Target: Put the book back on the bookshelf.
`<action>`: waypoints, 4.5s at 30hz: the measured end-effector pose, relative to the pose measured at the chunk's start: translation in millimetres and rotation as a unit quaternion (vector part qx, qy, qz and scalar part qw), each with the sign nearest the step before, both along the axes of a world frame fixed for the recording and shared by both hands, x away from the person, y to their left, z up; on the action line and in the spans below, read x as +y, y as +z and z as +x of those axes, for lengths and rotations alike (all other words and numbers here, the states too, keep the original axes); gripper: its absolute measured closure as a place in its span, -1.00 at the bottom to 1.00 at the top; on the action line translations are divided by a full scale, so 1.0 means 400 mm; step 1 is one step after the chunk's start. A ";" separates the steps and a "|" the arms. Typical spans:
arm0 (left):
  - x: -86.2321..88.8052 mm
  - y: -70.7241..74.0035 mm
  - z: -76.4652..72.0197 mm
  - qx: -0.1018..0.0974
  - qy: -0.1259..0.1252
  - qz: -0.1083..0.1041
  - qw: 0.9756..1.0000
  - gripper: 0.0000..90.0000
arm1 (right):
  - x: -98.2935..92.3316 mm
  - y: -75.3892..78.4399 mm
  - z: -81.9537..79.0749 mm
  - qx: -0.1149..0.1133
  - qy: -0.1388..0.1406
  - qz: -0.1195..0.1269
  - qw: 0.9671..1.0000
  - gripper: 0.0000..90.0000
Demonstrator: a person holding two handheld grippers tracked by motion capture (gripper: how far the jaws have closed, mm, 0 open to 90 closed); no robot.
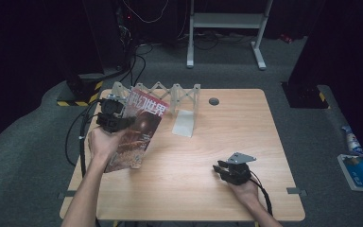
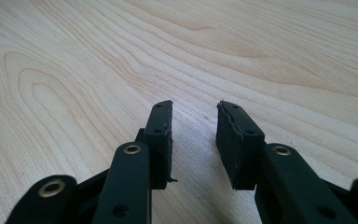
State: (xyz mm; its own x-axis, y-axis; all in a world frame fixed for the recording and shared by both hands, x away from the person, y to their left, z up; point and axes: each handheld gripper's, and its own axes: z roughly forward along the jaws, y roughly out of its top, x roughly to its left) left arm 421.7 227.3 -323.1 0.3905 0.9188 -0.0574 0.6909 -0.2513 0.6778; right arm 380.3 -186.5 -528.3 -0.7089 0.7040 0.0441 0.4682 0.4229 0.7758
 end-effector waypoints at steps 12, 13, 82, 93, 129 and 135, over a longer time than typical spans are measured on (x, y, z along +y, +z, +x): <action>0.009 0.027 0.033 0.028 0.007 0.008 1.000 0.83 | 0.000 0.000 0.000 -0.001 0.000 0.000 1.000 0.46; 0.009 0.028 0.035 0.032 0.007 0.008 0.999 0.84 | 0.000 0.000 0.000 0.000 0.000 0.000 1.000 0.46; 0.133 0.070 0.146 0.027 0.111 -0.018 0.993 0.85 | -0.073 0.000 0.018 -0.006 -0.057 -0.006 0.998 0.31; 0.141 0.044 0.163 -0.008 0.139 -0.031 0.990 0.85 | -0.072 0.000 0.017 -0.008 -0.057 -0.008 0.998 0.31; 0.116 -0.058 0.162 -0.134 0.168 -0.079 0.973 0.86 | -0.067 -0.001 0.014 -0.014 -0.058 -0.014 0.998 0.30; 0.113 -0.091 0.165 -0.148 0.159 -0.099 0.971 0.86 | -0.066 -0.001 0.014 -0.017 -0.058 -0.017 0.998 0.30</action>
